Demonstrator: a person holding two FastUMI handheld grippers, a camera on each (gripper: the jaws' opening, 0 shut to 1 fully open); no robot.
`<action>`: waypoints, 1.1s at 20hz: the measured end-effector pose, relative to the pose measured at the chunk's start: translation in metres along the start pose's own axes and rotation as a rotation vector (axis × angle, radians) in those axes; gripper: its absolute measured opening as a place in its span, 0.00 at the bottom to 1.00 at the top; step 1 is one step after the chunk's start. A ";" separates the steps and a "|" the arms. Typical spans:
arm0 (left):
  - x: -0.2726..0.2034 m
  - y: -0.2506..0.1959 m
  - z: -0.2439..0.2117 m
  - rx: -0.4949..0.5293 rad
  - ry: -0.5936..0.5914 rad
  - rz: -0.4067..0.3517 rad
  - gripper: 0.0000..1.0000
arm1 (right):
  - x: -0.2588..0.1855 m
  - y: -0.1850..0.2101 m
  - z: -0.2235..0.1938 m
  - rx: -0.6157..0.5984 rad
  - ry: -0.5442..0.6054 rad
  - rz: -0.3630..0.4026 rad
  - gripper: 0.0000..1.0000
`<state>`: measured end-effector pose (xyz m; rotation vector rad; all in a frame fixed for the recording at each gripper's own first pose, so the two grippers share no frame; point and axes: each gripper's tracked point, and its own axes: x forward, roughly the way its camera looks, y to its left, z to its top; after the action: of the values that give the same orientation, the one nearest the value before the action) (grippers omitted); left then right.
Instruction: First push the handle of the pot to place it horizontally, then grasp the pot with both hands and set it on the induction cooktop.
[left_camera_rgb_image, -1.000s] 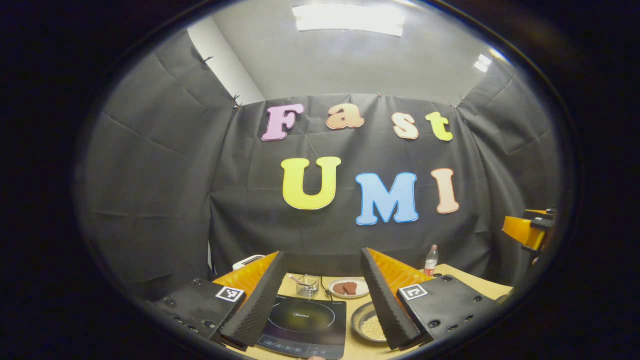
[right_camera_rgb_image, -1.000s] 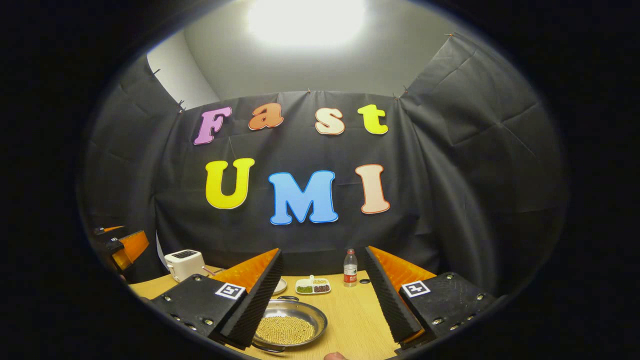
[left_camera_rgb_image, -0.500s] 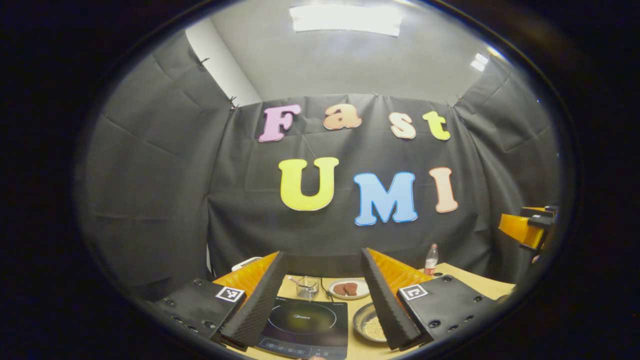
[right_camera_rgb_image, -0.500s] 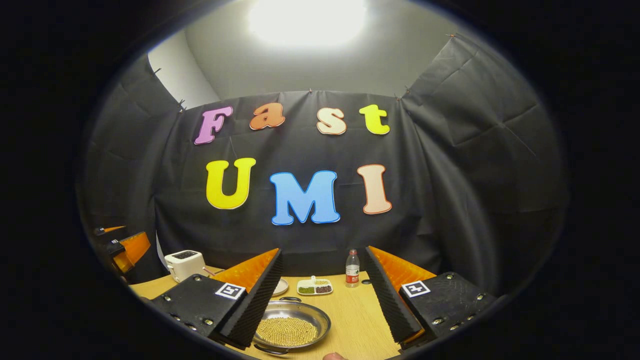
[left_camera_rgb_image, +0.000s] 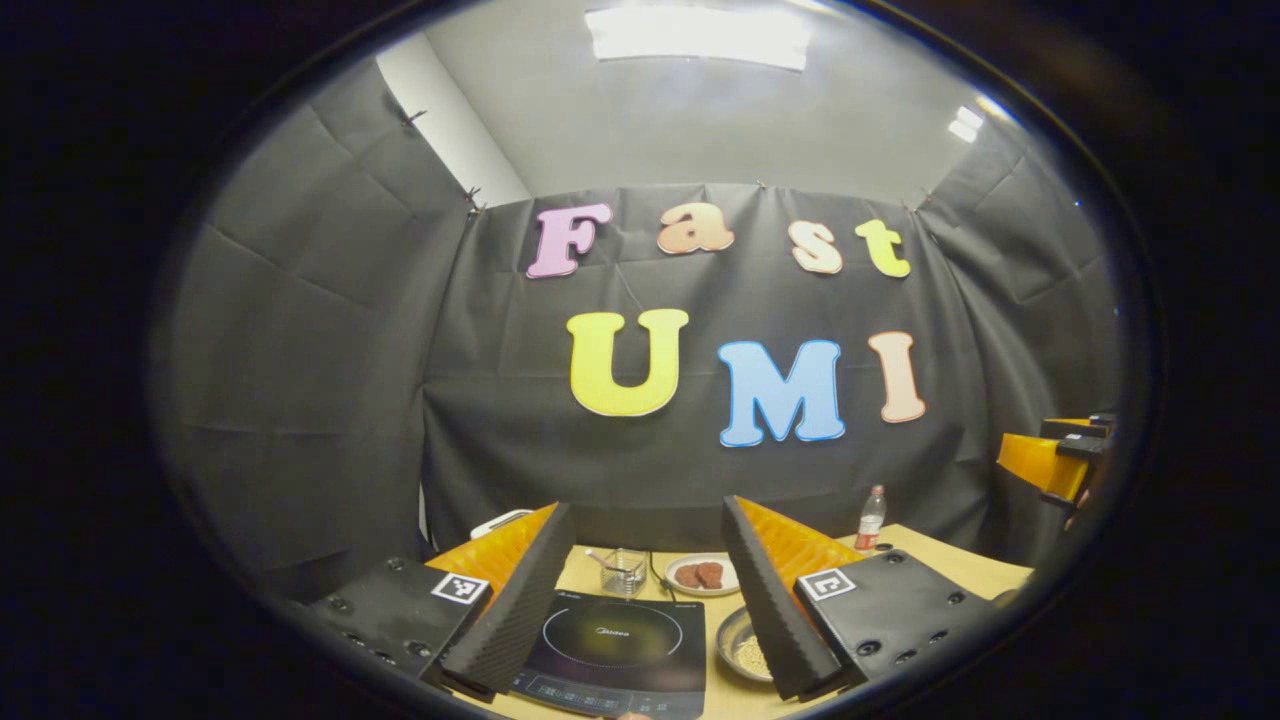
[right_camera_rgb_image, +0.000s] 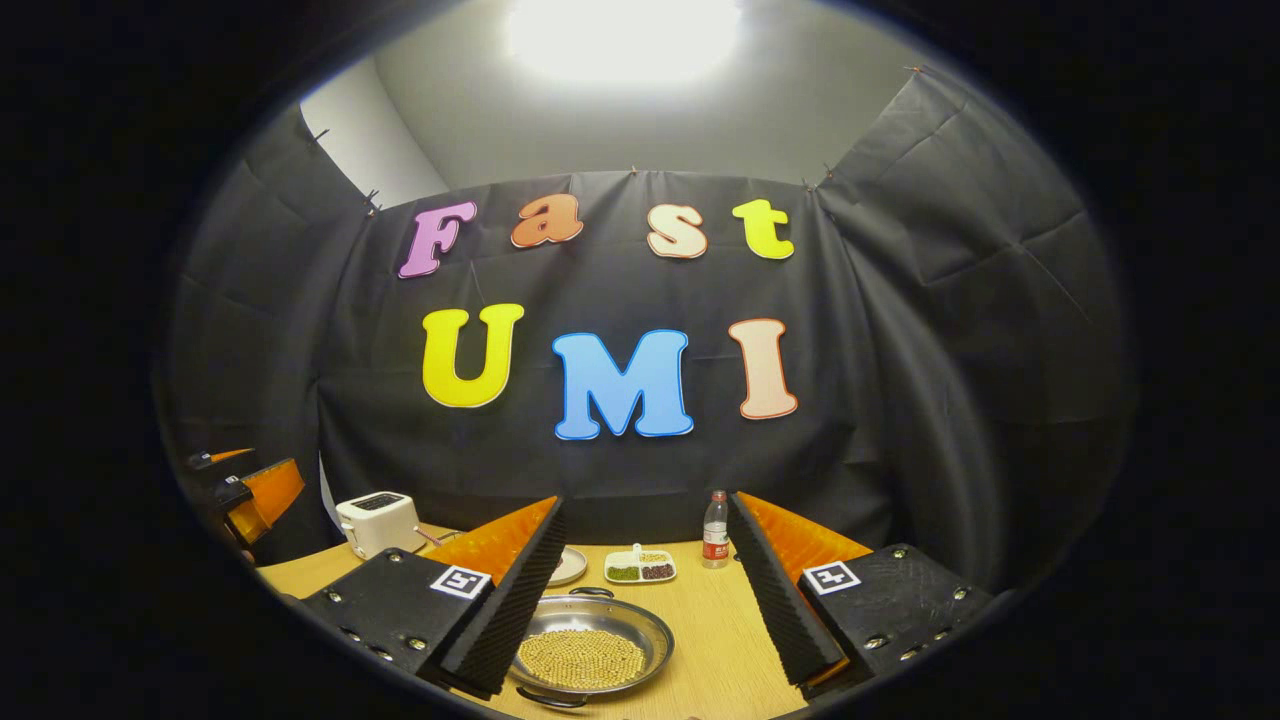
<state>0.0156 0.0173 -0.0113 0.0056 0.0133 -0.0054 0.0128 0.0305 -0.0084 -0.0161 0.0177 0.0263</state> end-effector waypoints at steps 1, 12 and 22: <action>-0.001 0.002 0.000 0.002 -0.001 0.002 0.98 | 0.000 0.002 0.000 -0.003 0.002 0.002 0.98; -0.001 0.016 0.004 0.004 -0.012 0.002 0.97 | -0.001 0.016 0.003 -0.020 -0.008 0.001 0.48; 0.006 0.035 0.003 0.008 -0.017 0.005 0.99 | 0.008 0.041 -0.003 0.001 0.007 0.040 0.01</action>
<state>0.0219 0.0525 -0.0077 0.0136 -0.0039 -0.0006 0.0199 0.0717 -0.0124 -0.0150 0.0247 0.0664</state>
